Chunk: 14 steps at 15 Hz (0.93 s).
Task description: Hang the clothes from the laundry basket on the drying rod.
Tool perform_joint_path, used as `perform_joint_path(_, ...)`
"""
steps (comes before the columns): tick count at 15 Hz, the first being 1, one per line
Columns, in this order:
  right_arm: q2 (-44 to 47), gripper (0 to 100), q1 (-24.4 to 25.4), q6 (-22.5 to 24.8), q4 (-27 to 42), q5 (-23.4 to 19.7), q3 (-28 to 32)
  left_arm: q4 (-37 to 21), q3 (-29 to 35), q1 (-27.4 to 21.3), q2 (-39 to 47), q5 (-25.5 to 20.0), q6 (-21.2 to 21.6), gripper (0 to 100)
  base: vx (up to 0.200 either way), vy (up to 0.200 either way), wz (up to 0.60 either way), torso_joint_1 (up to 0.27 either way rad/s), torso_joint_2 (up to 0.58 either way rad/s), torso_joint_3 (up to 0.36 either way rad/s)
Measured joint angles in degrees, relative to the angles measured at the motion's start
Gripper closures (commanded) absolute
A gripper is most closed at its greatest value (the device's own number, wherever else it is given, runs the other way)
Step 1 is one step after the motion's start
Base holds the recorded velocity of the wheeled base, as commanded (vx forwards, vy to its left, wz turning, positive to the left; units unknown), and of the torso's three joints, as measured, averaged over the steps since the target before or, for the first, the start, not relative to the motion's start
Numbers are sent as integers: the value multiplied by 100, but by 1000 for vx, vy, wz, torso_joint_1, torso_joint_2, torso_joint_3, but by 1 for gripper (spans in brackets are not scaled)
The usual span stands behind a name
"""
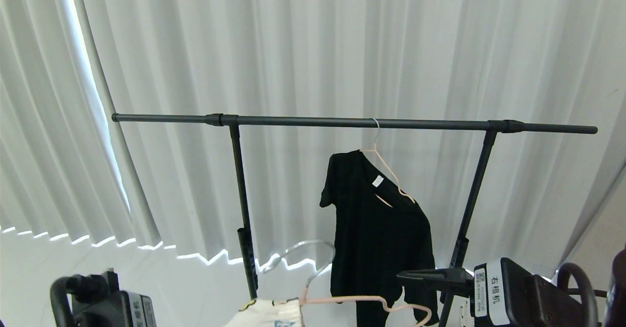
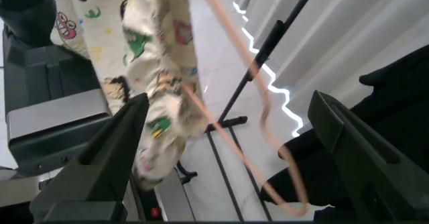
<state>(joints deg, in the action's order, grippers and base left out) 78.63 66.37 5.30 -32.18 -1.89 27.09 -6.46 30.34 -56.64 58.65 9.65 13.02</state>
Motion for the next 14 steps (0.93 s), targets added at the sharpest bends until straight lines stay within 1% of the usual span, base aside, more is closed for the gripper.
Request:
perform_joint_path(3,12,0,-118,-95,5,-34,-13,903,-9,485,41,2,20,100,0,0,0,0,0,0)
perform_joint_path(4,26,0,-160,-150,9,-35,-9,1108,-9,610,85,2,37,100,0,0,0,0,0,0)
perform_joint_path(5,61,0,-221,-312,6,-38,17,1429,-6,758,135,2,88,100,0,0,0,0,0,0)
perform_joint_path(6,106,0,-267,-530,5,-38,56,1634,0,872,183,2,195,100,0,0,0,0,0,0)
perform_joint_path(7,150,0,-294,-691,6,-34,89,1721,9,926,221,2,239,100,0,0,0,0,0,0)
perform_joint_path(9,323,0,-361,-1395,5,-13,254,1805,152,978,271,0,261,100,0,0,0,0,0,0)
perform_joint_path(11,555,0,-460,-1757,-6,28,511,1803,367,992,323,2,252,100,0,0,0,0,0,0)
perform_joint_path(13,866,0,-595,-1882,-224,222,857,1812,618,1023,402,0,241,100,0,0,0,0,0,0)
perform_joint_path(14,1057,0,-641,-1885,-433,418,1042,1814,719,1093,439,2,236,100,0,0,0,0,0,0)
